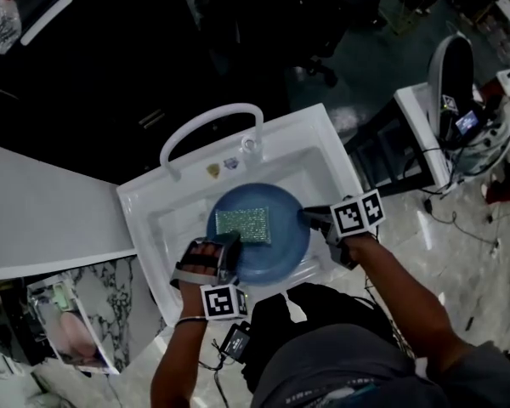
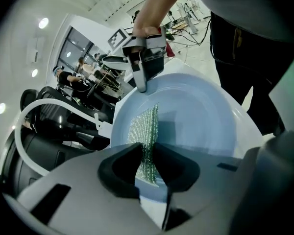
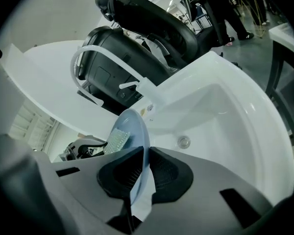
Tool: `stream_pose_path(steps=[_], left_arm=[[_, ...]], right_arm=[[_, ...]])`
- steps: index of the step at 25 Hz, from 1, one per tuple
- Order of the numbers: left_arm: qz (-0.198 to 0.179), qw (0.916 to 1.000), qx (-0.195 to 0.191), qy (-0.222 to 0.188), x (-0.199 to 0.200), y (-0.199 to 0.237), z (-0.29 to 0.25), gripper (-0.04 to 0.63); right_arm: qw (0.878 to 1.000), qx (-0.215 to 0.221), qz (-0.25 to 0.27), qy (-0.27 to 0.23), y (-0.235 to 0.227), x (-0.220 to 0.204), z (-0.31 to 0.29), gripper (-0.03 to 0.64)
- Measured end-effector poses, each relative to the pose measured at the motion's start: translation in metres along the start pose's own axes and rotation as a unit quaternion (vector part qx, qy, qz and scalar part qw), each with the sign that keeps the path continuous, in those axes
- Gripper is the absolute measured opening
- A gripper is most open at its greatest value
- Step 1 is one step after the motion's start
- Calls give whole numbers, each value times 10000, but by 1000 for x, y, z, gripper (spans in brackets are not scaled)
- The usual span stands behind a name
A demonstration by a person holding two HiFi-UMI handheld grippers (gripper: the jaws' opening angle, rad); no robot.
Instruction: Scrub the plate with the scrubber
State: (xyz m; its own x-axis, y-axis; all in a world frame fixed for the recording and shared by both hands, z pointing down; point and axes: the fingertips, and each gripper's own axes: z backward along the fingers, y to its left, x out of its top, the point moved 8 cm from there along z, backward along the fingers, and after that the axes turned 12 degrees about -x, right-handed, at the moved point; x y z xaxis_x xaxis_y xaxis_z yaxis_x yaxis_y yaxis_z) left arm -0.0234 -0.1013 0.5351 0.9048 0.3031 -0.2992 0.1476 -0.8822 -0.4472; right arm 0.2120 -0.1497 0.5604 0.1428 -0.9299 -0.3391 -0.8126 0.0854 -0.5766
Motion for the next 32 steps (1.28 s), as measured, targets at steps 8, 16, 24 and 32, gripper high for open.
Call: stream_pose_path(steps=[8,16,24,32], left_arm=[[-507,9972,-285,-480,34,5,-13,86],[-930,9901,-654,-826,74,-31,-14,86],[-668,9925,-866,-543,52,-53,1,86],[42,9999,-143,-56,16,-18,14,85]], right_arm=[[9997,171,-139,-69,8,-1,0,60],[9987,-26,-259,-429,-13,16,23,63],[9980,-54,-315,-539,-24,20,33,64],[9994,116,-153,-299,-16,13,26,63]])
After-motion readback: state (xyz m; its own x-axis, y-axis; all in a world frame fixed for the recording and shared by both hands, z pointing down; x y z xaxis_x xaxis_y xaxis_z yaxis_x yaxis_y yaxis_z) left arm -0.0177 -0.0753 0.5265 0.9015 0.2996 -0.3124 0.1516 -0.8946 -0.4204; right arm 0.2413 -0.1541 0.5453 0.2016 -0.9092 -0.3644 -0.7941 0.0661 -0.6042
